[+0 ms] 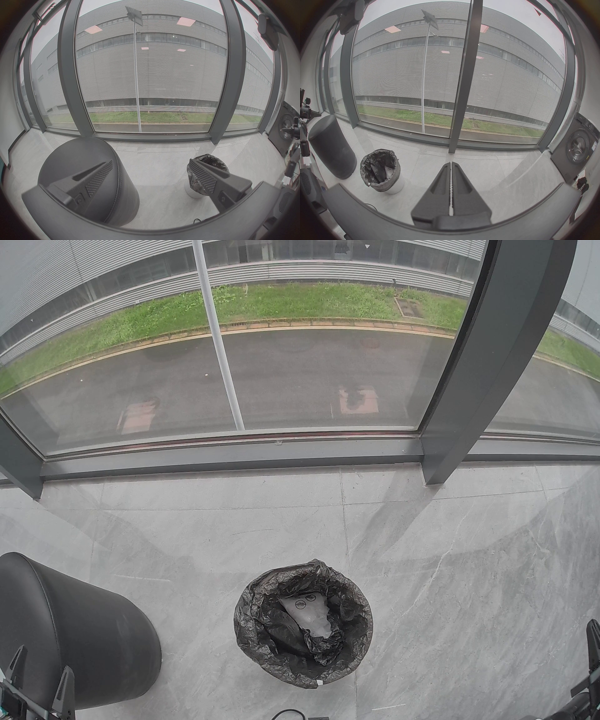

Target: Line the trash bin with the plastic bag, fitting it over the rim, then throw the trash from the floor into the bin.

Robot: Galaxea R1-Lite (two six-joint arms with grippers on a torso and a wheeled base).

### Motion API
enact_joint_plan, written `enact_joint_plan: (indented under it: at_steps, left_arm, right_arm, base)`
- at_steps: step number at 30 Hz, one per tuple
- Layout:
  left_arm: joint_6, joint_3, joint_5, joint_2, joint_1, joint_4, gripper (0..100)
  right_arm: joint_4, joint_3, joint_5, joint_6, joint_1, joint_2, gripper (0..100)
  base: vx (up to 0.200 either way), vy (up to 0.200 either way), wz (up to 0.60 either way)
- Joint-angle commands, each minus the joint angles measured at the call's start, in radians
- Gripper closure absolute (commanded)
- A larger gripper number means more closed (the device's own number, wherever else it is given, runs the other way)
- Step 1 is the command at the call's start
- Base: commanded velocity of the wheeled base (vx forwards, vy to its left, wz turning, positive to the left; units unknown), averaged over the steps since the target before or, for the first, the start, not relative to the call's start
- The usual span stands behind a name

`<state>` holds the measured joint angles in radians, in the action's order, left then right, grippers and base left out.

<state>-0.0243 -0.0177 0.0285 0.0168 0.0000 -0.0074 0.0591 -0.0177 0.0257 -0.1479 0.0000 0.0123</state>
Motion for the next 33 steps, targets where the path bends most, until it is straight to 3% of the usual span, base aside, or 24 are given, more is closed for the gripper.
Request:
enact_joint_plan:
  at_steps: [1, 8, 11, 22, 33]
  left_arm:
    - [0.000, 0.018, 0.001, -0.015, 0.000, 0.000, 0]
    - [0.000, 0.018, 0.001, -0.015, 0.000, 0.000, 0]
    - [0.000, 0.018, 0.001, -0.015, 0.000, 0.000, 0]
    - [0.000, 0.018, 0.001, -0.015, 0.000, 0.000, 0]
    - [0.000, 0.018, 0.001, -0.015, 0.000, 0.000, 0]
  right_arm:
    - [0.002, 0.018, 0.028, 0.025, 0.000, -0.012, 100]
    - [-0.001, 0.018, -0.026, 0.074, -0.002, -0.012, 100]
    - [-0.071, 0.015, -0.050, 0.097, -0.002, -0.012, 100]
    - [-0.053, 0.018, -0.038, 0.154, -0.002, -0.012, 100]
    - [-0.053, 0.018, -0.038, 0.148, -0.002, -0.012, 100]
  base:
    - [0.000, 0.000, 0.00]
    - [0.000, 0.000, 0.00]
    - [0.000, 0.000, 0.00]
    - [0.000, 0.000, 0.00]
    - [0.000, 0.000, 0.00]
